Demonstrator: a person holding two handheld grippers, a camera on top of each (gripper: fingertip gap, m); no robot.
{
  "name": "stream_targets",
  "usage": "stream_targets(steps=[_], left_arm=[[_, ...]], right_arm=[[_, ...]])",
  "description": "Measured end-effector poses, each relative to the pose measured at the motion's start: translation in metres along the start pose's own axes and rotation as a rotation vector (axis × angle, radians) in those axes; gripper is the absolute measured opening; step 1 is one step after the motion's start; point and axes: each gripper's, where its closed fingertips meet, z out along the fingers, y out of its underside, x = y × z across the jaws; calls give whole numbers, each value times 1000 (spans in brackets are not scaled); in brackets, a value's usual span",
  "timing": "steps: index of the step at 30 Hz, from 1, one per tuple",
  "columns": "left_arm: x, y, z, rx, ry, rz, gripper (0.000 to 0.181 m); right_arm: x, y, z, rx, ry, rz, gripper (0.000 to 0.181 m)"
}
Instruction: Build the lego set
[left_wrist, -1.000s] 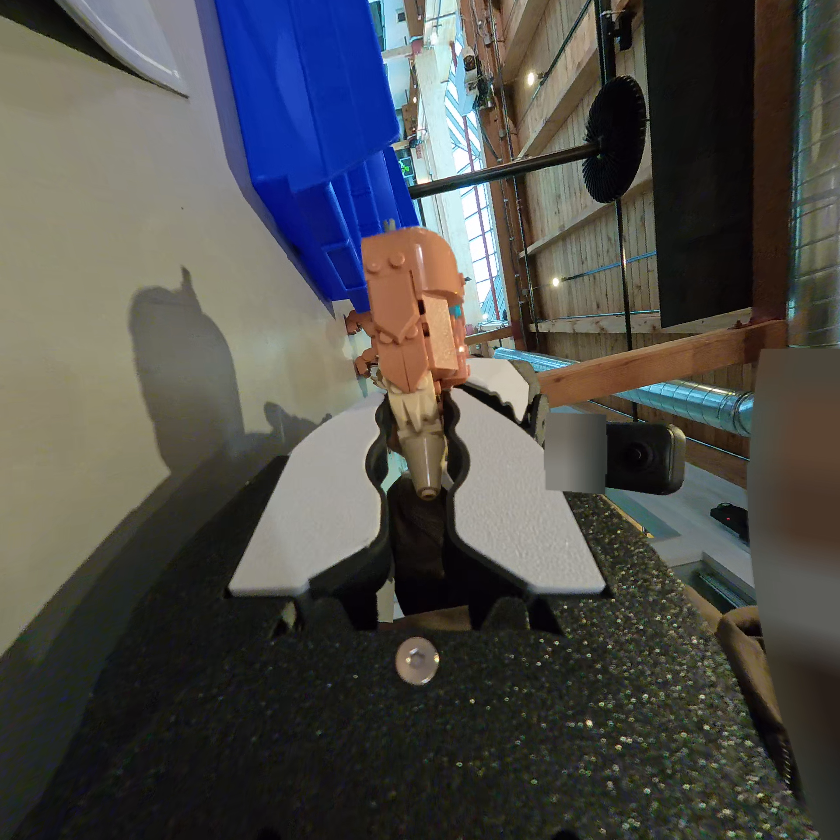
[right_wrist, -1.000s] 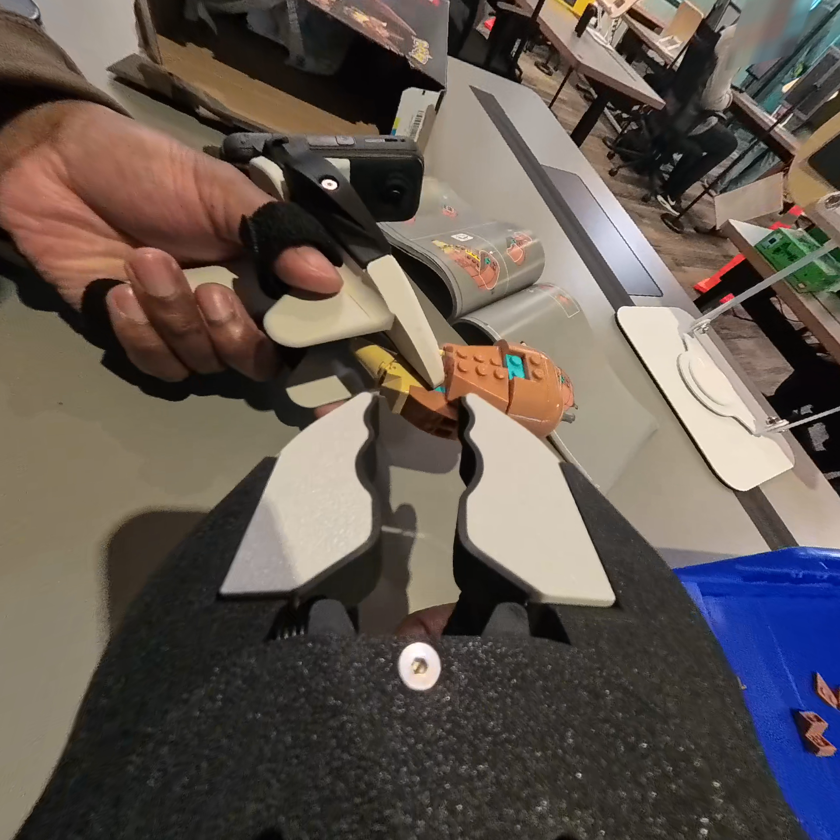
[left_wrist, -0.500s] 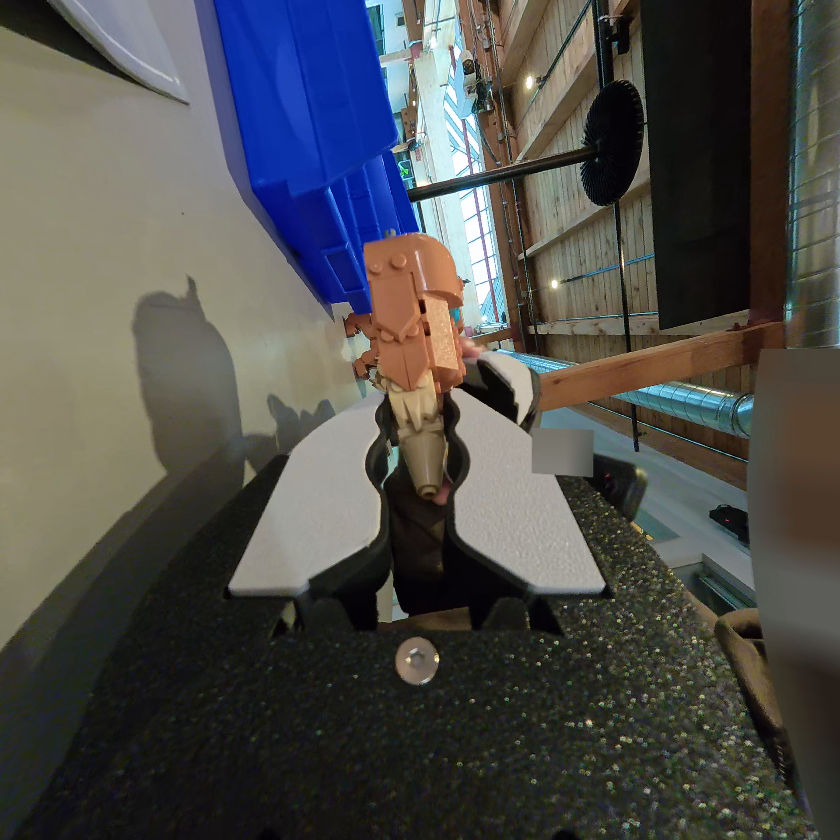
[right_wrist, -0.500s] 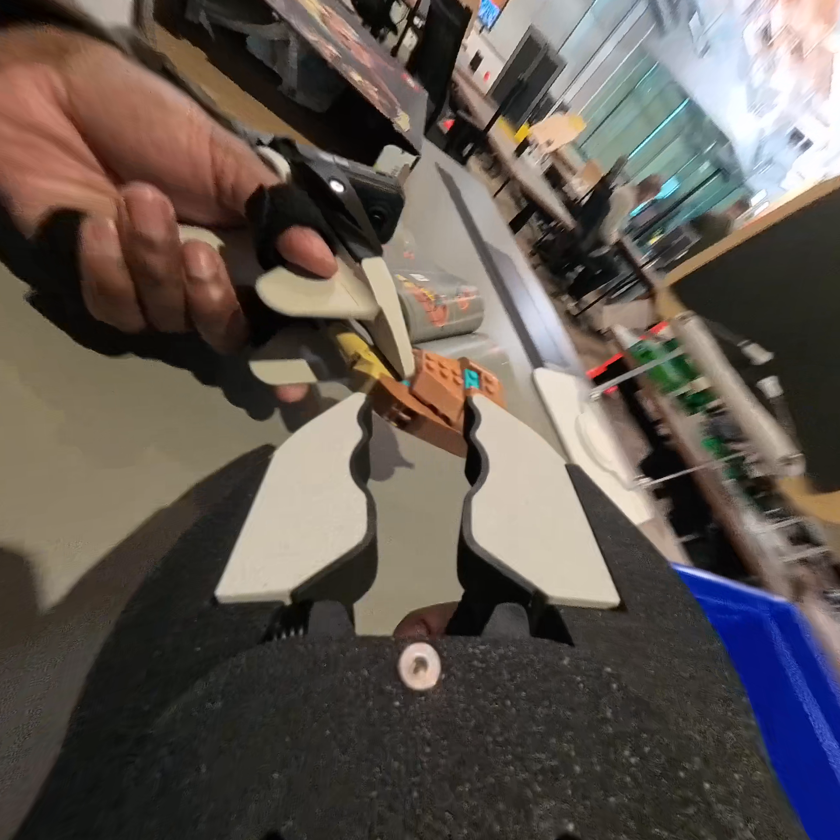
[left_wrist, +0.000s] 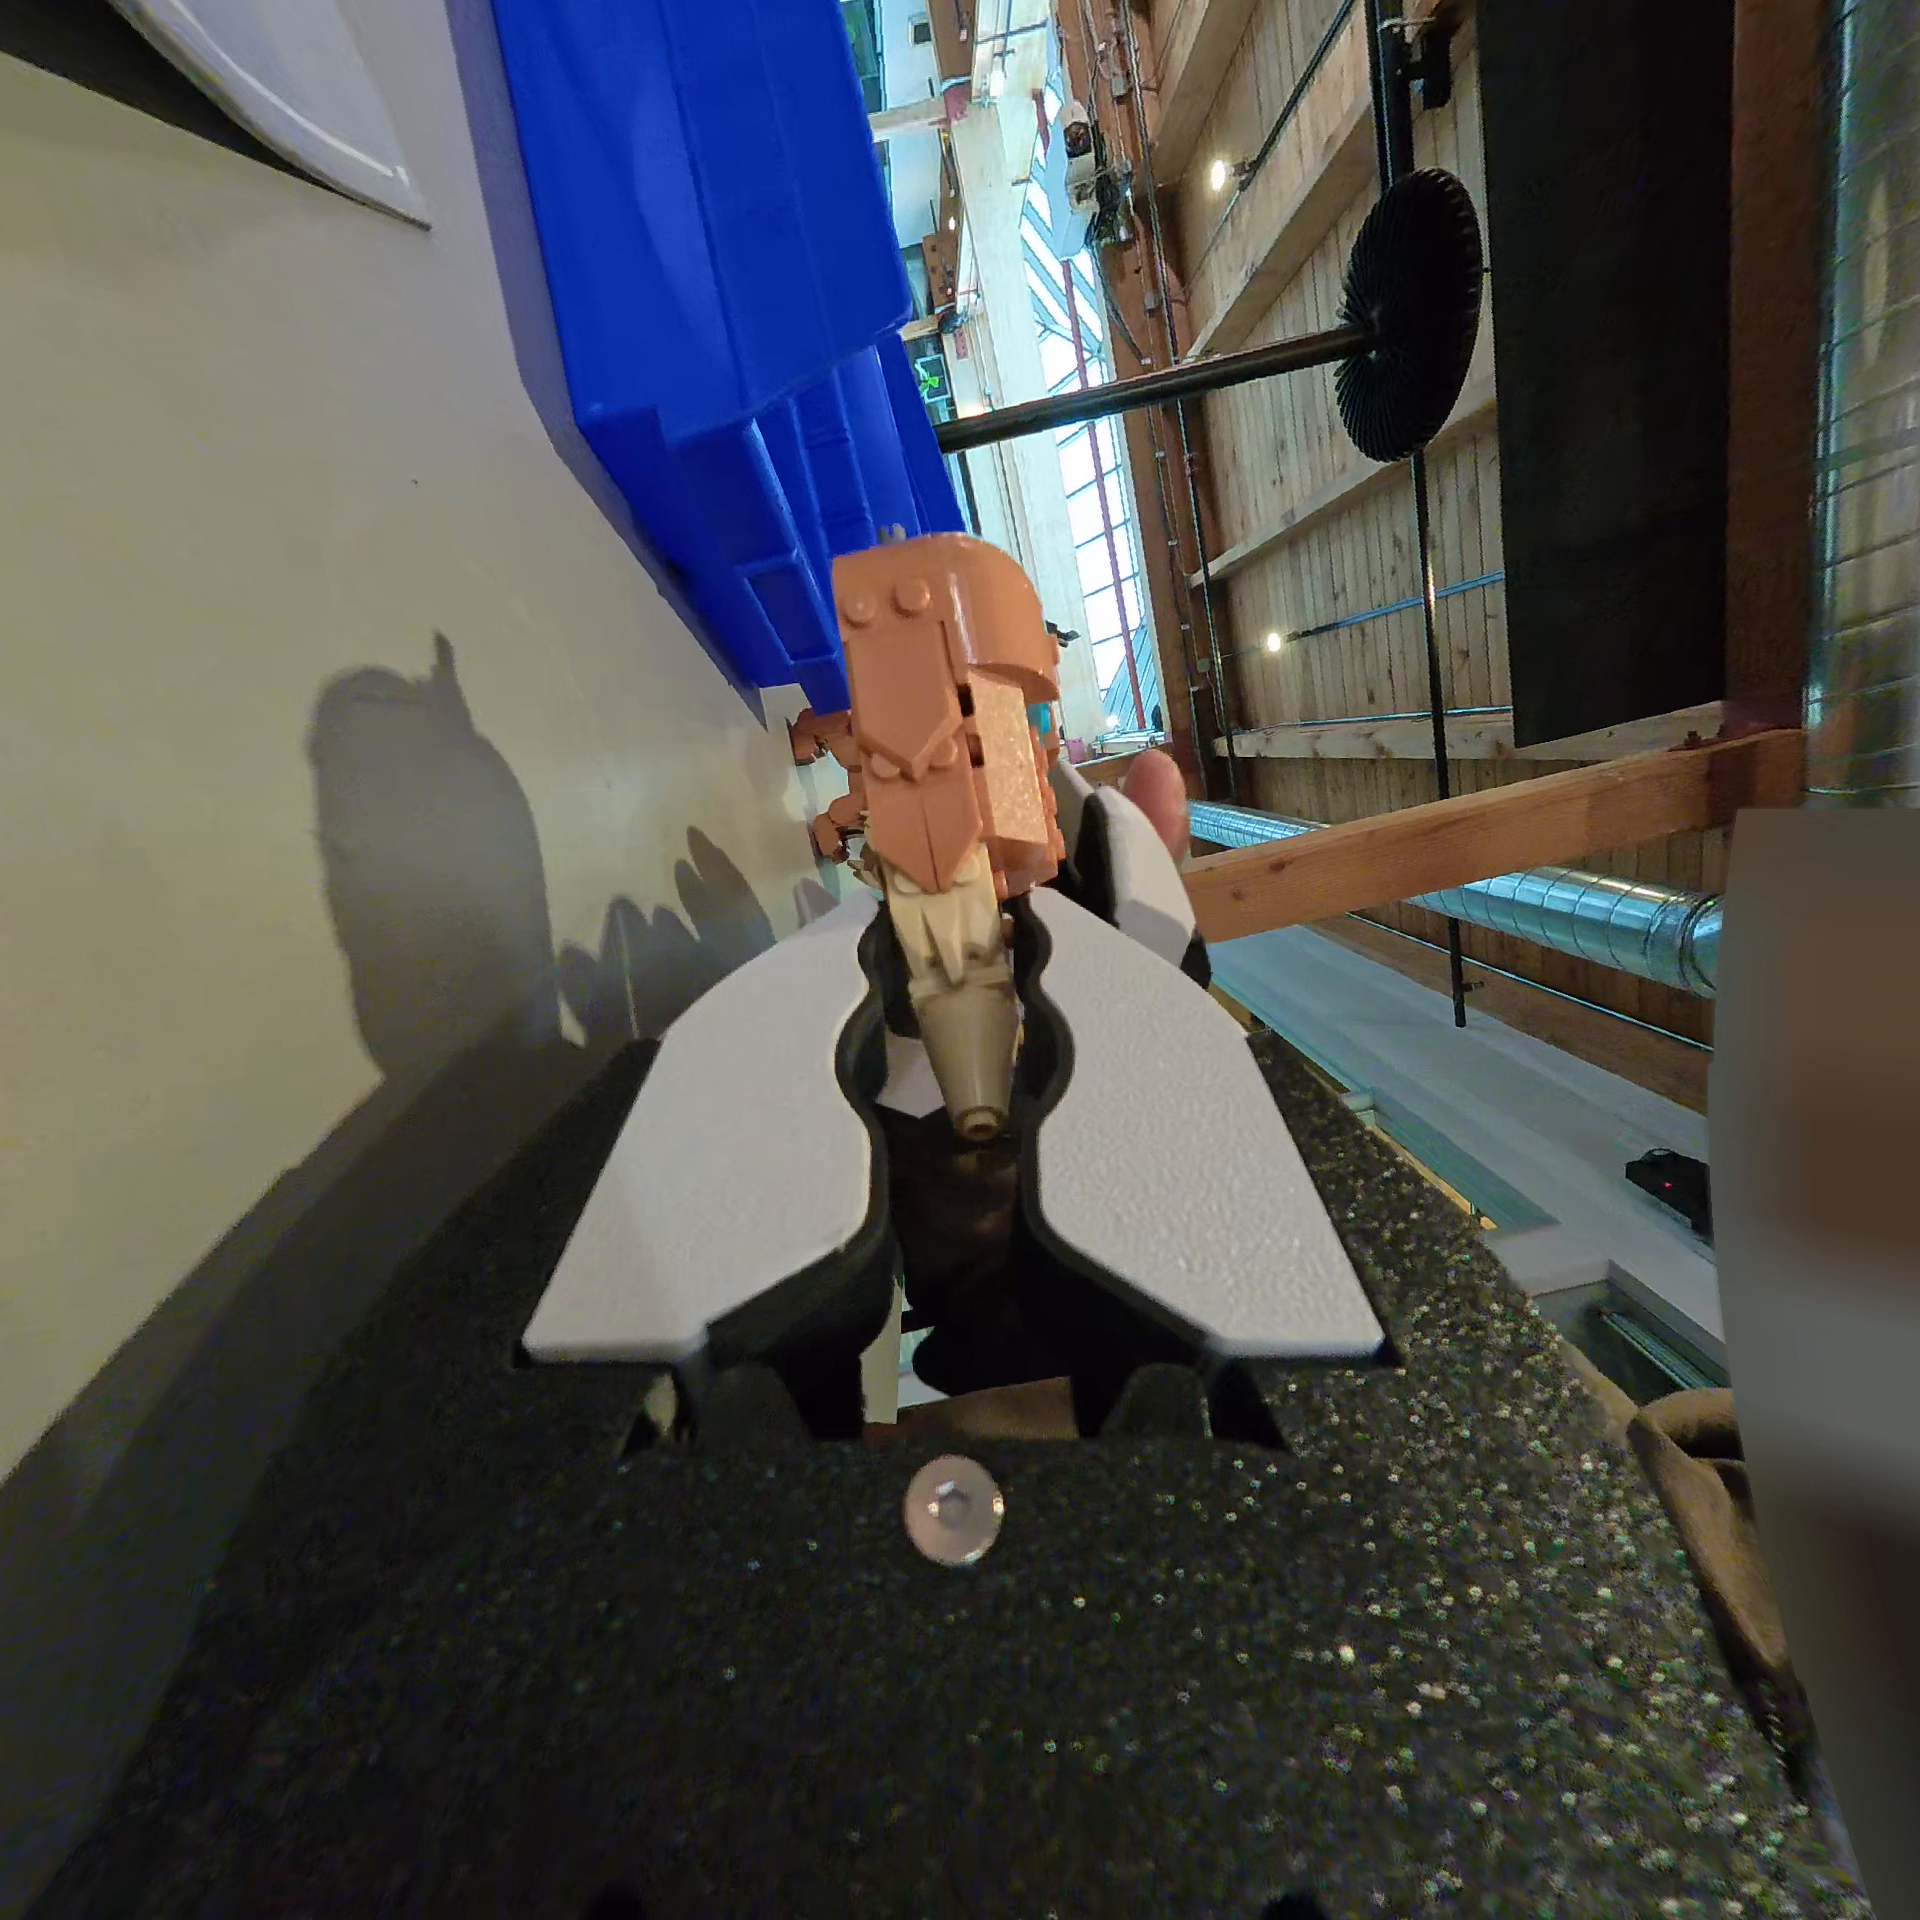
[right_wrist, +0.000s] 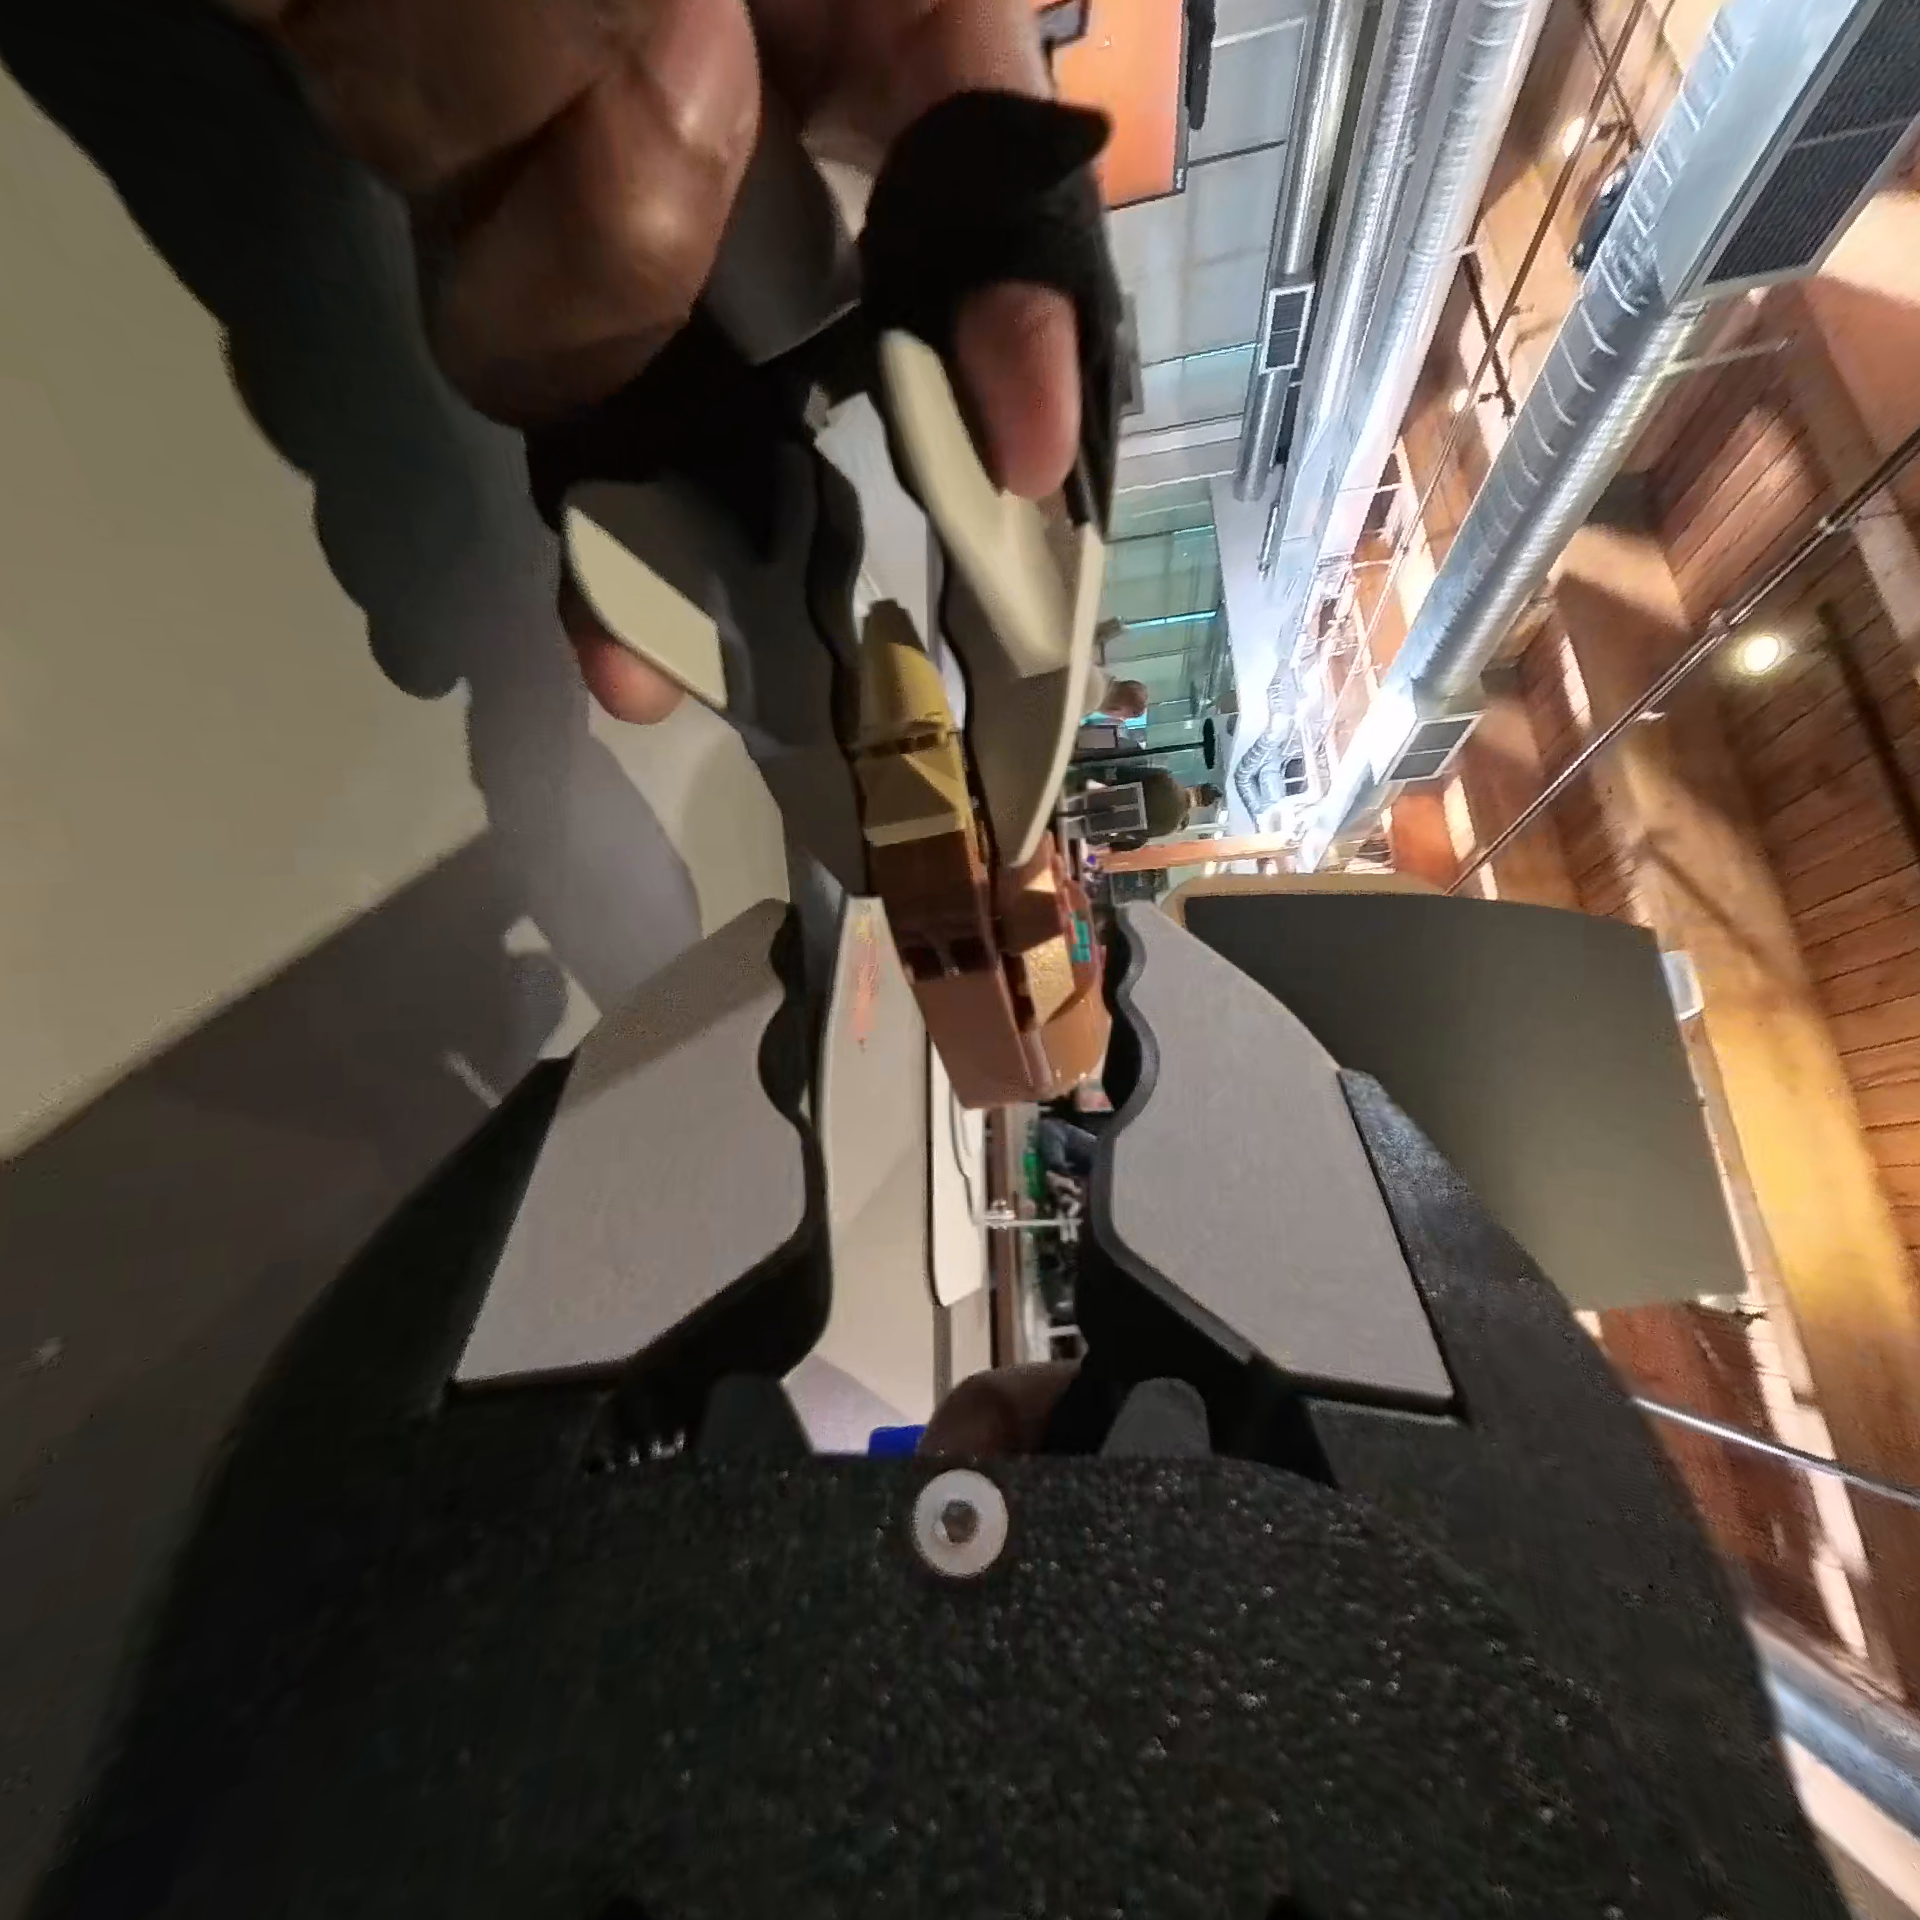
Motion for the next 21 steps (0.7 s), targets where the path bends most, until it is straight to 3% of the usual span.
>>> stream_targets(steps=[8, 14, 21], left_arm=[[2, 4, 1, -24, 10, 2, 22], [1, 4, 1, -32, 4, 8, 22], [3, 5, 1, -42, 14, 24, 22]], right_arm=[[2, 2, 7, -4, 63, -107, 50], [8, 2, 6, -4, 122, -160, 33], [9, 2, 5, -18, 130, -171, 32]])
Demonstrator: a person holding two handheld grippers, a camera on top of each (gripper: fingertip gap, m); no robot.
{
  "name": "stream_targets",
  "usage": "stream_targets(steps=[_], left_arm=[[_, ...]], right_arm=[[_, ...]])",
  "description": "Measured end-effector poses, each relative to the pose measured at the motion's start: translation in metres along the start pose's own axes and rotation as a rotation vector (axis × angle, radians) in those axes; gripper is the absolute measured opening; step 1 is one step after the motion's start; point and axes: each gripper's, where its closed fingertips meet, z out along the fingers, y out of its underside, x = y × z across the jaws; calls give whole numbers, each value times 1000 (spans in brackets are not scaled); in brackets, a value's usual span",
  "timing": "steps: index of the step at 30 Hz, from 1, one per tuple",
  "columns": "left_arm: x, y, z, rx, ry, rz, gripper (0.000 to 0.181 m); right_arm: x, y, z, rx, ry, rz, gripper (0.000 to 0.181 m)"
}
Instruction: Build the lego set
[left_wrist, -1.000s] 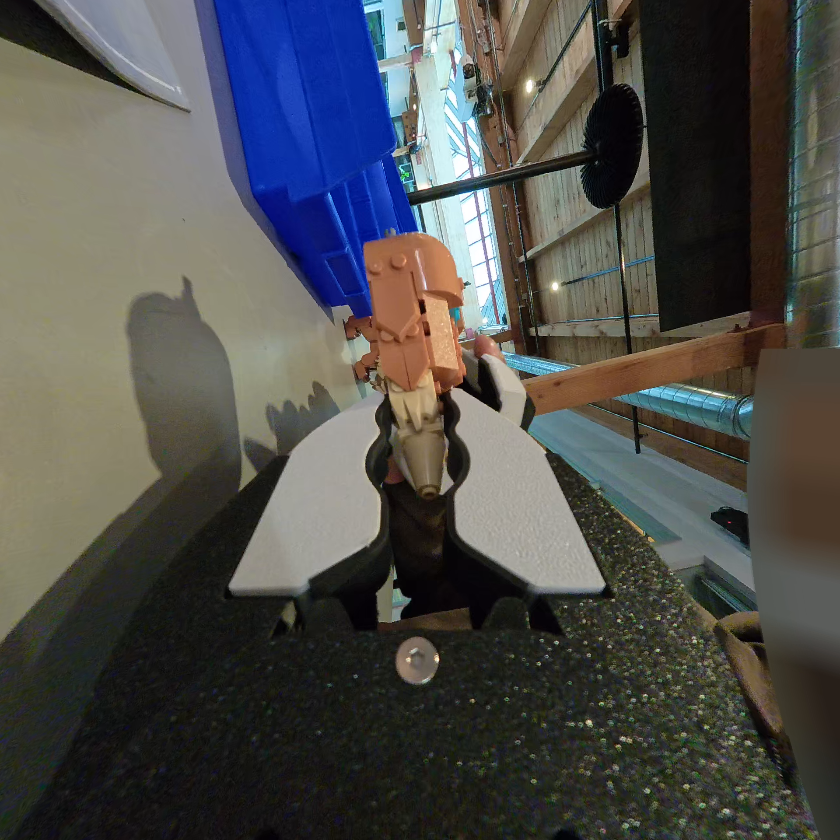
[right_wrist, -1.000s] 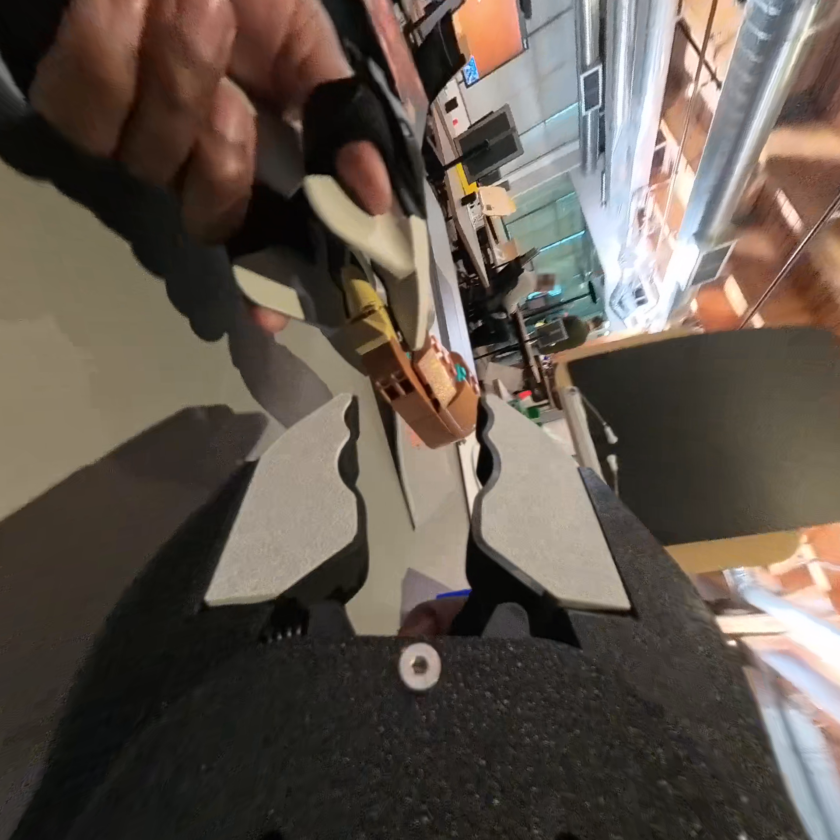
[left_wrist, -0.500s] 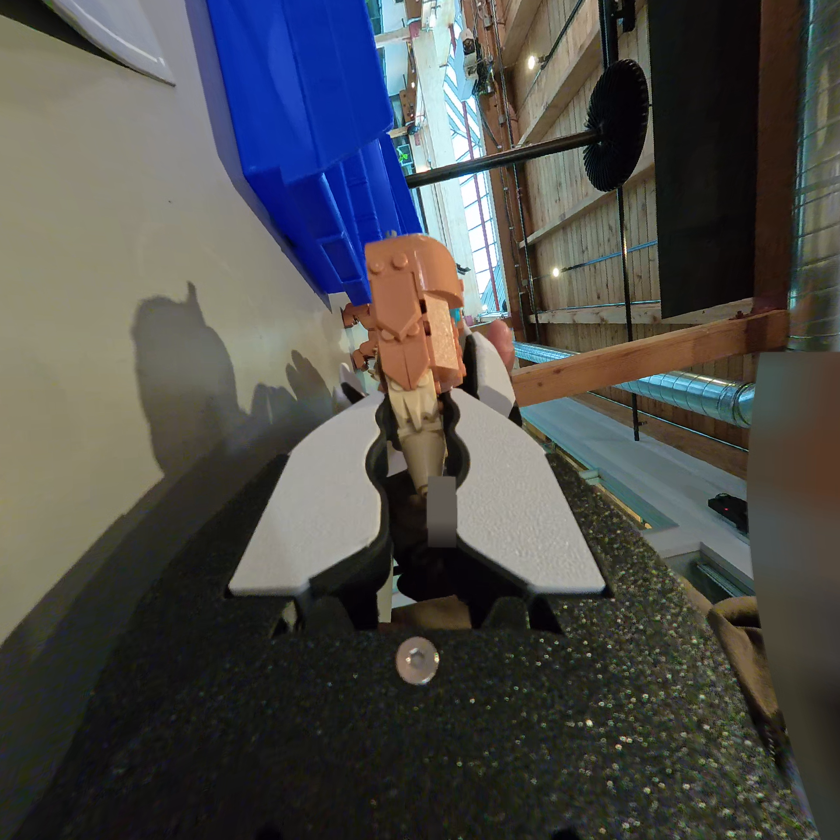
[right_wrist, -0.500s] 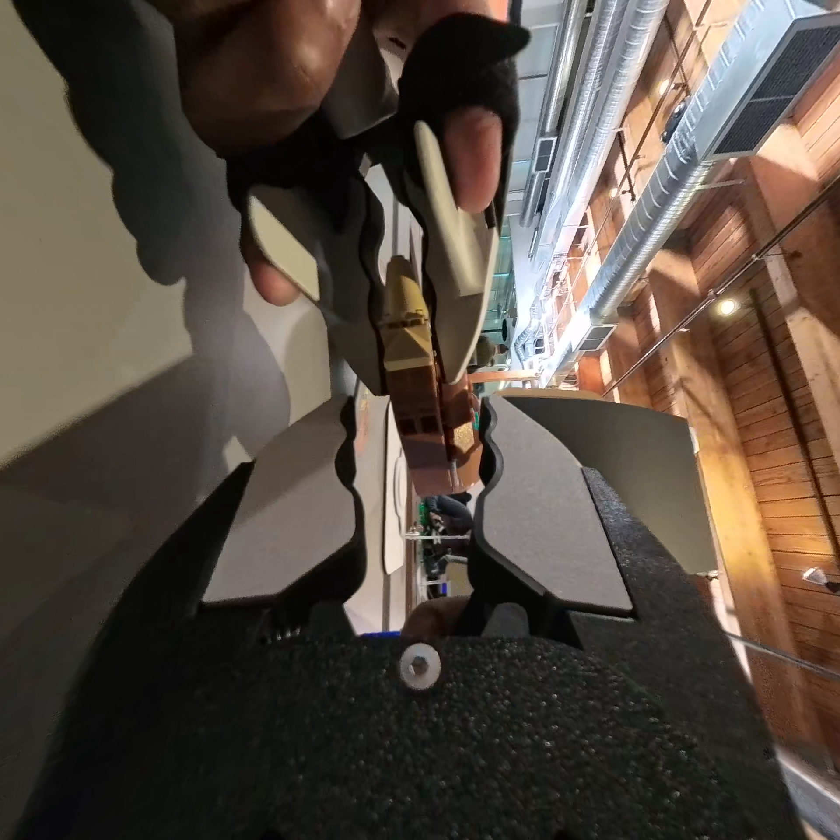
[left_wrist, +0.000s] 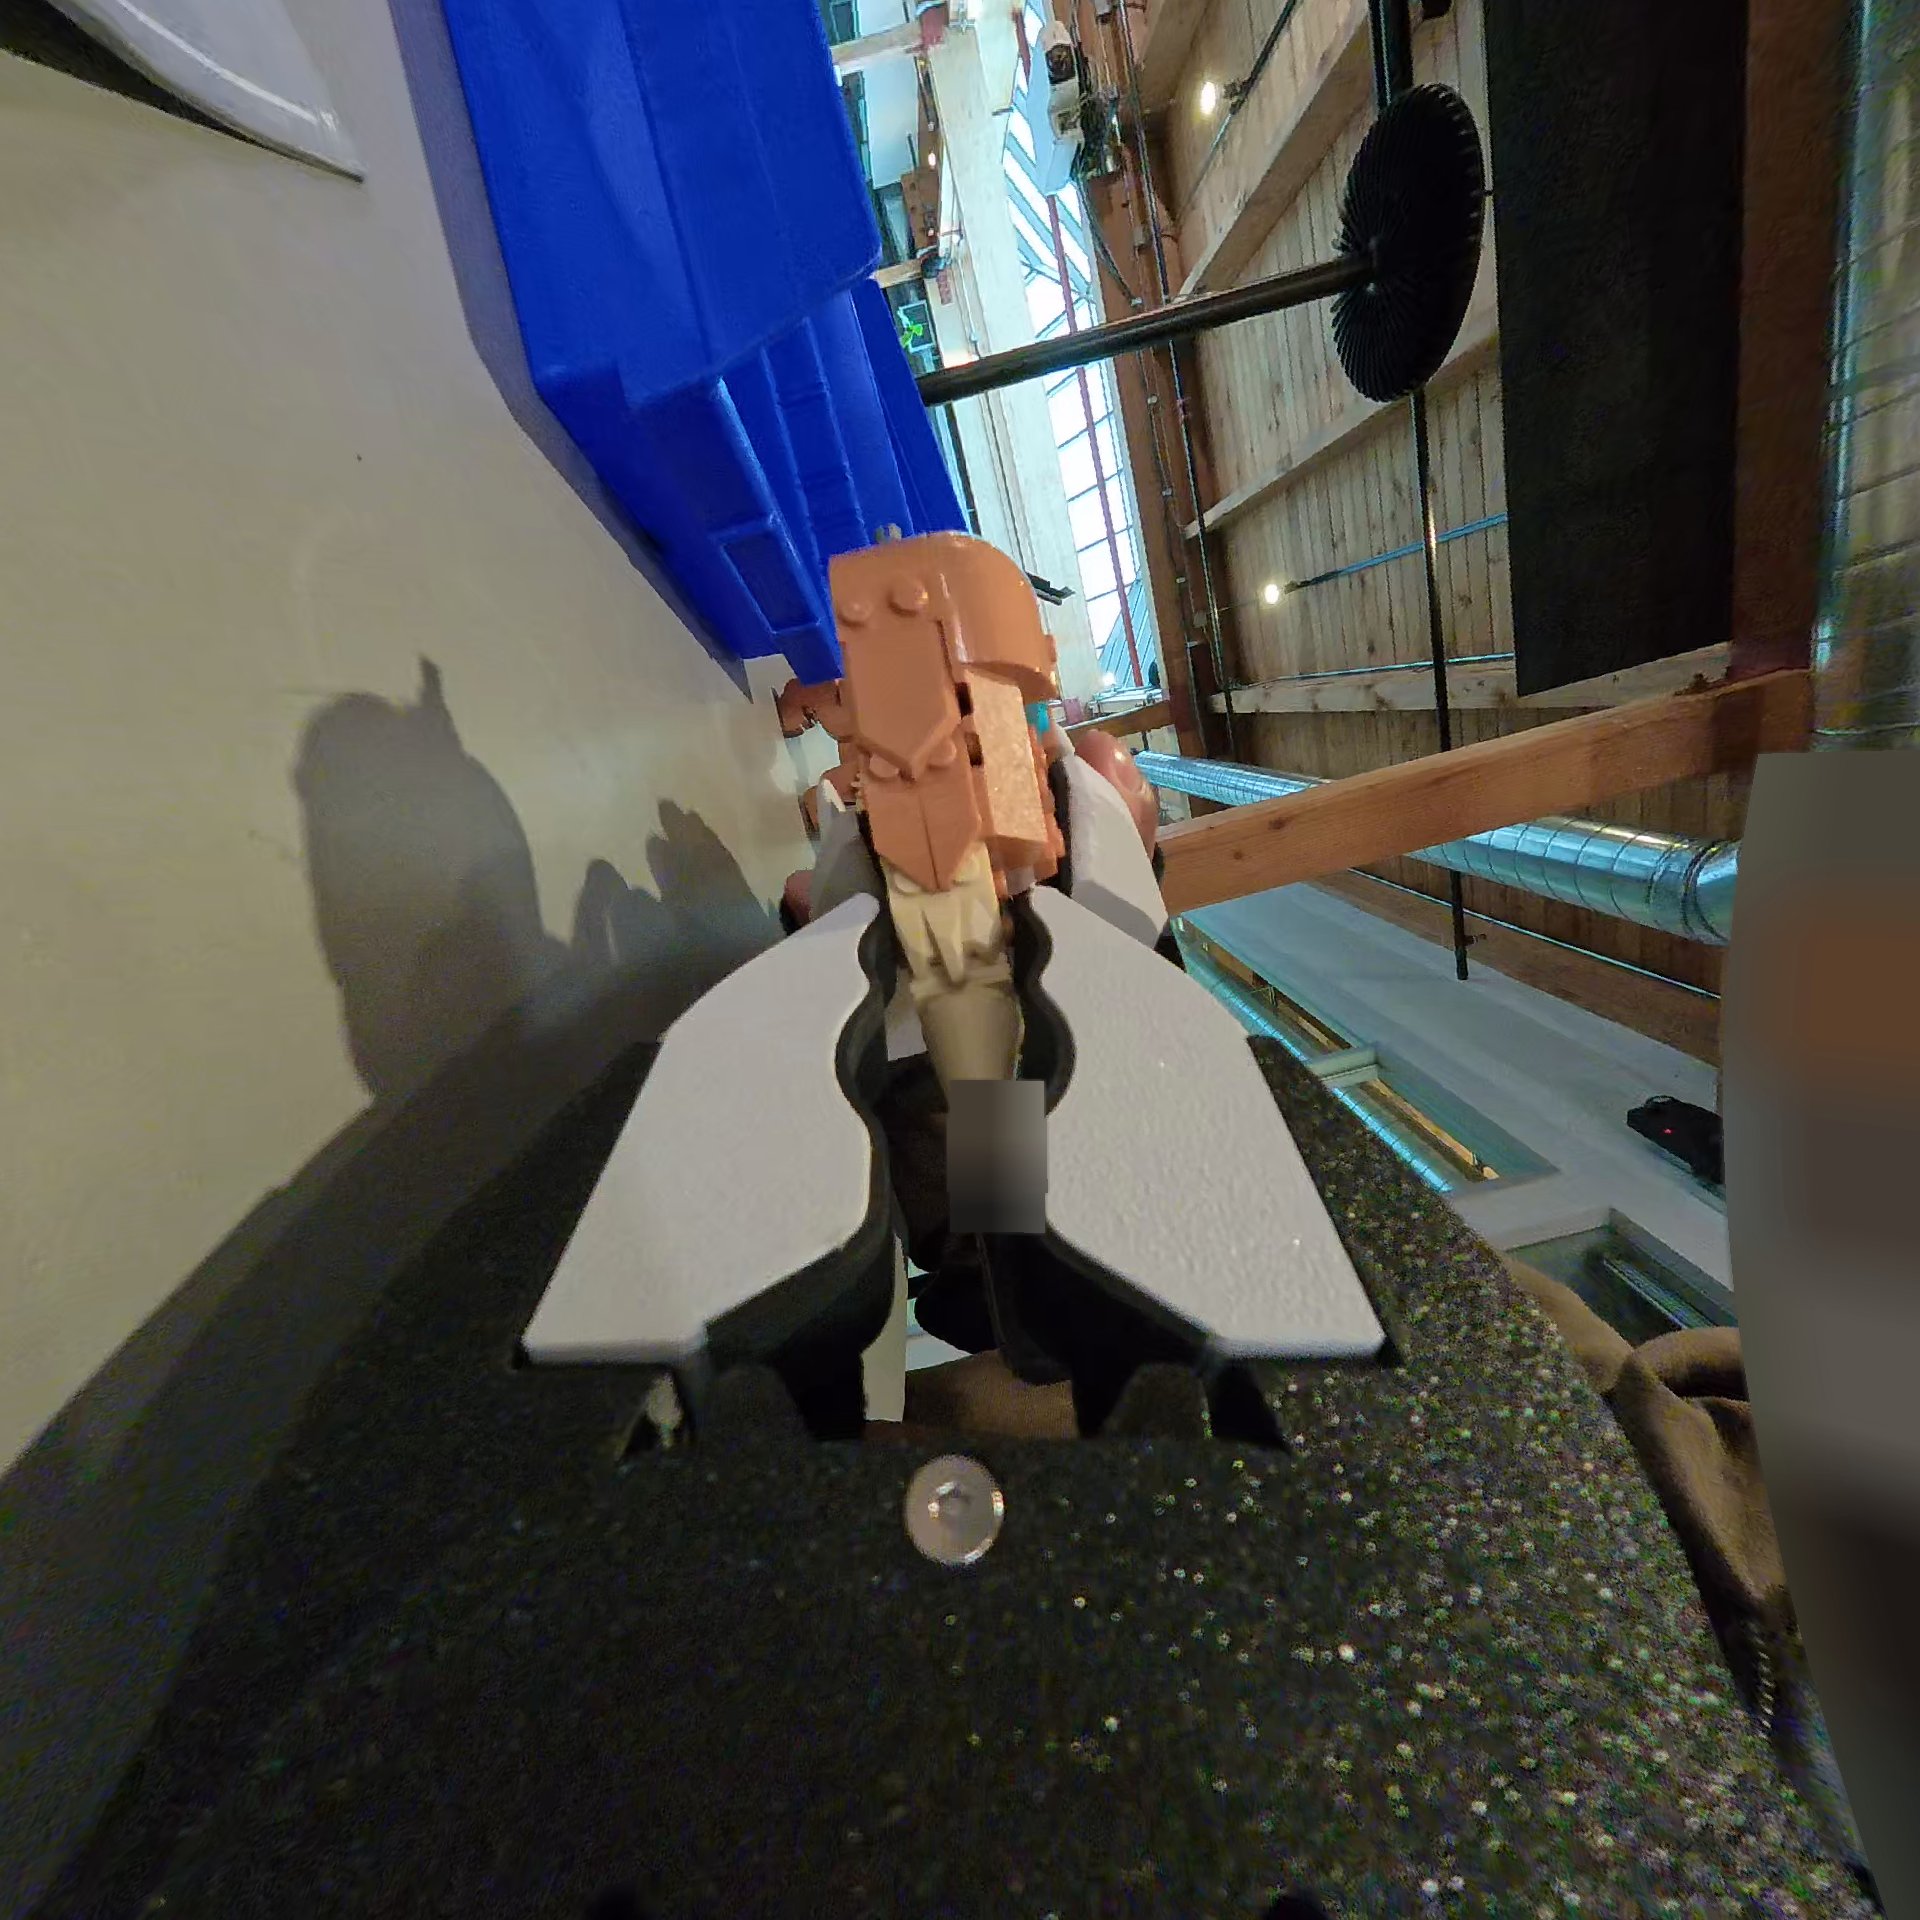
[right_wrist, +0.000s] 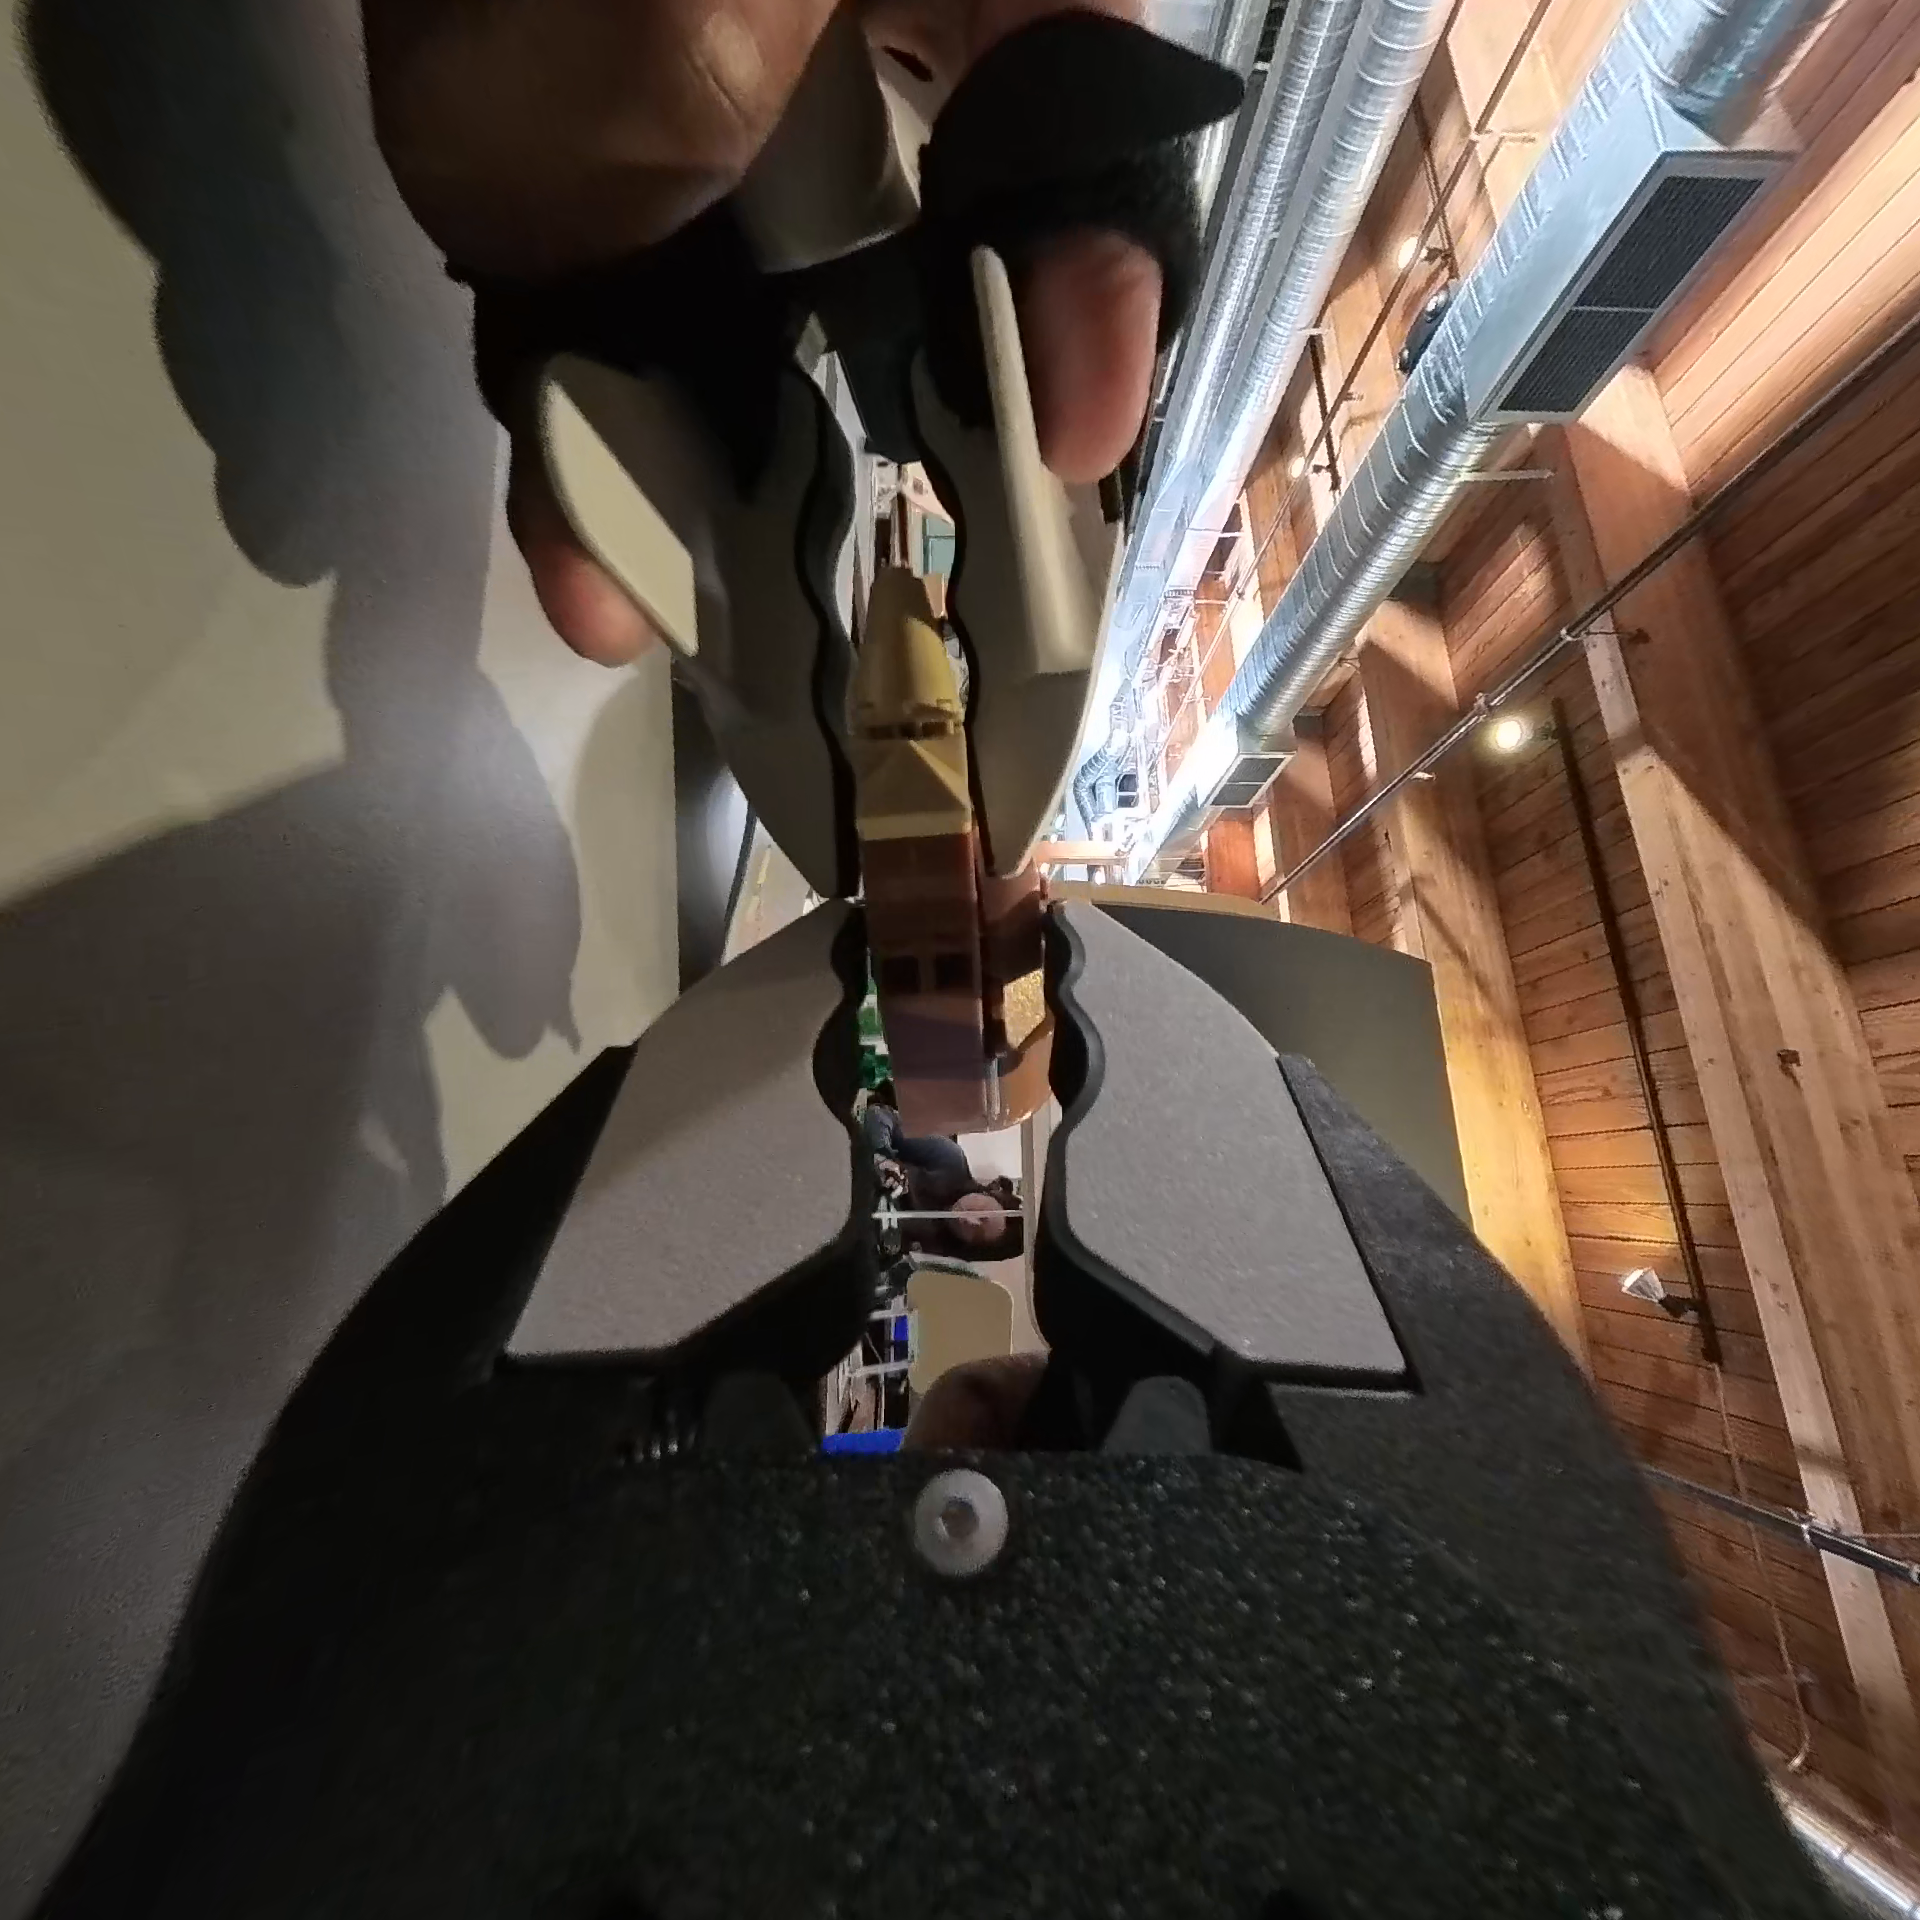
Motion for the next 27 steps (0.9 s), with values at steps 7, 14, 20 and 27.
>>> stream_targets(steps=[7, 14, 20, 27], left_arm=[[1, 1, 0, -12, 6, 13, 22], [1, 2, 1, -21, 11, 13, 22], [2, 3, 1, -27, 23, 11, 22], [2, 2, 2, -27, 29, 11, 22]], right_arm=[[1, 0, -1, -14, -13, 0, 31], [1, 1, -2, -15, -28, 6, 30], [2, 1, -3, -15, -41, 12, 30], [3, 2, -3, -11, -25, 4, 30]])
